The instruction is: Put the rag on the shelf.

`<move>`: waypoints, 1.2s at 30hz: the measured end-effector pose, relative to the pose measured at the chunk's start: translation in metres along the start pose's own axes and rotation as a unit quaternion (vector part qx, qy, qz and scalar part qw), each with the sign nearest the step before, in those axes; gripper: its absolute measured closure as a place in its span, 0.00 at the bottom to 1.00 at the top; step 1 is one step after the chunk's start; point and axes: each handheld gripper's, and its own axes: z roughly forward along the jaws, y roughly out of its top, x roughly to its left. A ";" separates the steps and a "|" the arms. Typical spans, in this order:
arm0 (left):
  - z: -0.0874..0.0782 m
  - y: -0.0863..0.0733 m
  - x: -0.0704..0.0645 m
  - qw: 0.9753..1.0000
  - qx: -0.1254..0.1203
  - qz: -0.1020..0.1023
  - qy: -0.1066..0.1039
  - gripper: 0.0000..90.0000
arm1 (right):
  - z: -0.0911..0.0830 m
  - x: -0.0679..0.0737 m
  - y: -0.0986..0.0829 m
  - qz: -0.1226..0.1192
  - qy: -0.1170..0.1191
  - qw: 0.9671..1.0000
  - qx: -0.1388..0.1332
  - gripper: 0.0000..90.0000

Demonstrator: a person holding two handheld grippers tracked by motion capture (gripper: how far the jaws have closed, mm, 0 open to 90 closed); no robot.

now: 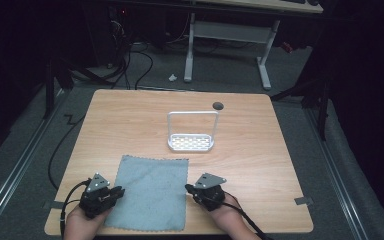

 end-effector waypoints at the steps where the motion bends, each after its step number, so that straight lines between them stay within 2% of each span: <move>1: 0.001 0.000 0.000 1.000 0.002 -0.001 0.000 0.86 | 0.004 0.002 0.002 -0.003 0.002 1.000 0.002 1.00; 3: 0.001 0.000 0.001 1.000 0.000 -0.003 -0.002 0.86 | 0.008 0.004 0.004 -0.005 0.006 1.000 0.007 1.00; 4: 0.001 0.000 0.001 1.000 -0.001 -0.003 -0.002 0.86 | 0.013 0.008 0.004 -0.016 0.007 1.000 0.019 1.00; 7: 0.002 -0.001 0.000 1.000 -0.002 -0.002 -0.004 0.86 | 0.017 0.008 0.001 -0.020 0.004 0.999 0.035 1.00; 9: 0.002 0.000 -0.001 1.000 -0.002 0.001 -0.007 0.86 | 0.015 0.005 0.000 -0.012 0.004 0.999 0.039 1.00; 12: 0.005 0.000 -0.006 1.000 -0.004 0.003 -0.017 0.86 | 0.011 0.003 -0.002 -0.014 0.001 0.999 0.041 1.00; 16: 0.010 0.003 -0.016 1.000 -0.006 0.014 -0.027 0.86 | 0.003 -0.001 -0.010 -0.013 -0.003 0.999 0.040 1.00; 23: 0.030 0.016 -0.041 0.998 -0.011 0.011 -0.059 0.88 | -0.018 -0.017 -0.028 0.005 -0.021 0.999 0.041 1.00; 27: 0.041 0.027 -0.056 0.997 0.002 0.032 -0.066 0.90 | -0.033 -0.029 -0.039 0.012 -0.034 0.998 0.045 1.00; 28: 0.044 0.031 -0.060 0.997 0.008 0.038 -0.070 0.91 | -0.041 -0.036 -0.046 0.024 -0.041 0.998 0.046 1.00; 29: 0.046 0.033 -0.063 0.996 0.010 0.041 -0.074 0.91 | -0.041 -0.036 -0.046 0.024 -0.041 0.998 0.046 1.00; 32: 0.055 0.038 -0.074 0.996 0.007 0.046 -0.080 0.92 | -0.051 -0.044 -0.055 0.036 -0.049 0.997 0.044 1.00; 36: 0.057 0.034 -0.088 0.994 -0.006 0.060 -0.090 0.92 | -0.063 -0.050 -0.067 0.045 -0.063 0.996 0.035 1.00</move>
